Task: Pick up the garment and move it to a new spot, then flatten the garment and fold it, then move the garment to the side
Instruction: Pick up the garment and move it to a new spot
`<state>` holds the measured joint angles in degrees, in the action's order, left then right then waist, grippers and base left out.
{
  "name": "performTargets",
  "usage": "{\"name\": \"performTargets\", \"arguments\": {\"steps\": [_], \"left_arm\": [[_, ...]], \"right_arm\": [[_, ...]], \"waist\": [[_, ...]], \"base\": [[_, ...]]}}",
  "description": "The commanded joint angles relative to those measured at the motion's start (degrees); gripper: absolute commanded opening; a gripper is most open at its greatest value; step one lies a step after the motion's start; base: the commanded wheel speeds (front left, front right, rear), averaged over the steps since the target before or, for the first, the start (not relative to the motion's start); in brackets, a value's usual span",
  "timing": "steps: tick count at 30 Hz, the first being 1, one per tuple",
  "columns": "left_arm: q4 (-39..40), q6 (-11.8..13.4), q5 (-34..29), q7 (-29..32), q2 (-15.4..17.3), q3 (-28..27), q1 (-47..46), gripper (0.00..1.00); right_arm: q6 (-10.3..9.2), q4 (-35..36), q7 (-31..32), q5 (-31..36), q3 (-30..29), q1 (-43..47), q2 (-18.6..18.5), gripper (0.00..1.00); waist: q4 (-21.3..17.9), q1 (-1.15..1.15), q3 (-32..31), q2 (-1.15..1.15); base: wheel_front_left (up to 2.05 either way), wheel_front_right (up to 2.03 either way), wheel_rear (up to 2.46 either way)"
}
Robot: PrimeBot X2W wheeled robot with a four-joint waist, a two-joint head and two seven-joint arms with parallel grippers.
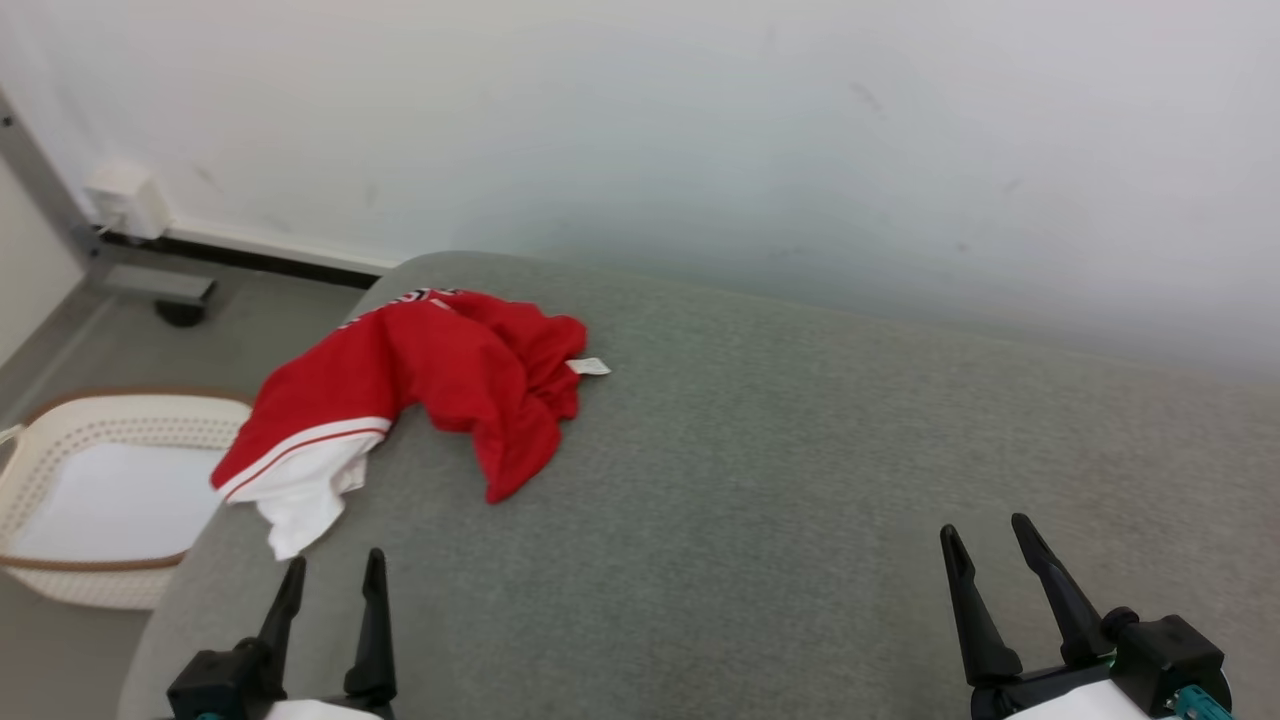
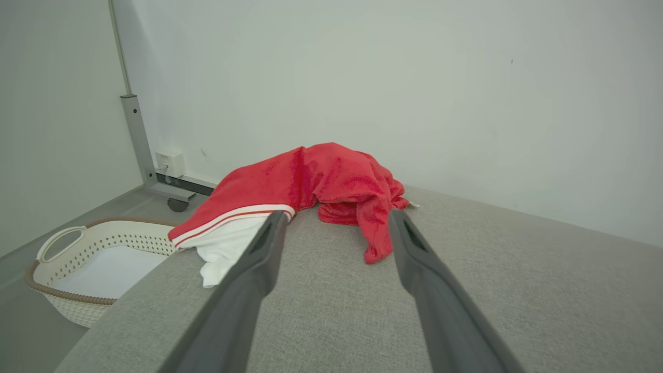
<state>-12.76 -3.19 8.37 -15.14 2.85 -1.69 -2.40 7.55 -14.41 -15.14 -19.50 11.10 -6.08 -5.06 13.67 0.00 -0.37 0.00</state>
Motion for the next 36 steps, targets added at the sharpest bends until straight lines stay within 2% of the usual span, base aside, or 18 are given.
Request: {"name": "performTargets", "arguments": {"steps": [1,9,13,18,27,36], "left_arm": [[-0.15,0.10,-0.29,0.02,0.22,-0.27,-0.53,1.00],[-0.60,0.12,0.18,0.02,0.20,-0.81,-0.71,1.00],[-0.85,0.13,0.19,0.02,0.22,-1.00,-1.13,1.00],[-2.96,-0.75,1.42,2.10,1.96,-1.29,-4.99,1.00],[-7.67,-2.74,5.43,16.40,7.75,-2.14,-17.03,1.00],[-15.13,-3.41,9.94,26.52,14.40,-4.86,-28.41,1.00]], "right_arm": [[-0.12,-0.07,0.02,-0.23,0.03,-0.79,0.04,1.00],[-0.12,-0.40,0.02,-0.58,0.92,-0.95,0.01,1.00],[-0.13,-0.29,0.02,-0.56,1.27,-1.40,-0.30,1.00],[-0.12,0.32,0.02,0.34,1.66,-1.85,-0.92,1.00],[-0.13,1.45,0.03,0.58,2.29,-2.79,-0.73,1.00],[-0.12,2.53,0.03,0.59,3.80,-5.67,-0.73,1.00]], "waist": [[2.21,0.00,0.42,0.00],[4.71,0.00,0.46,0.00],[4.11,0.00,0.72,0.00],[2.50,0.00,0.55,0.00],[-3.29,0.00,1.02,0.00],[-12.14,0.00,6.87,0.00]], "base": [[0.00,0.00,0.00],[0.00,0.00,0.00],[0.00,0.00,0.00],[0.00,0.00,0.00],[0.00,0.00,0.00],[0.00,0.00,0.00]]}}
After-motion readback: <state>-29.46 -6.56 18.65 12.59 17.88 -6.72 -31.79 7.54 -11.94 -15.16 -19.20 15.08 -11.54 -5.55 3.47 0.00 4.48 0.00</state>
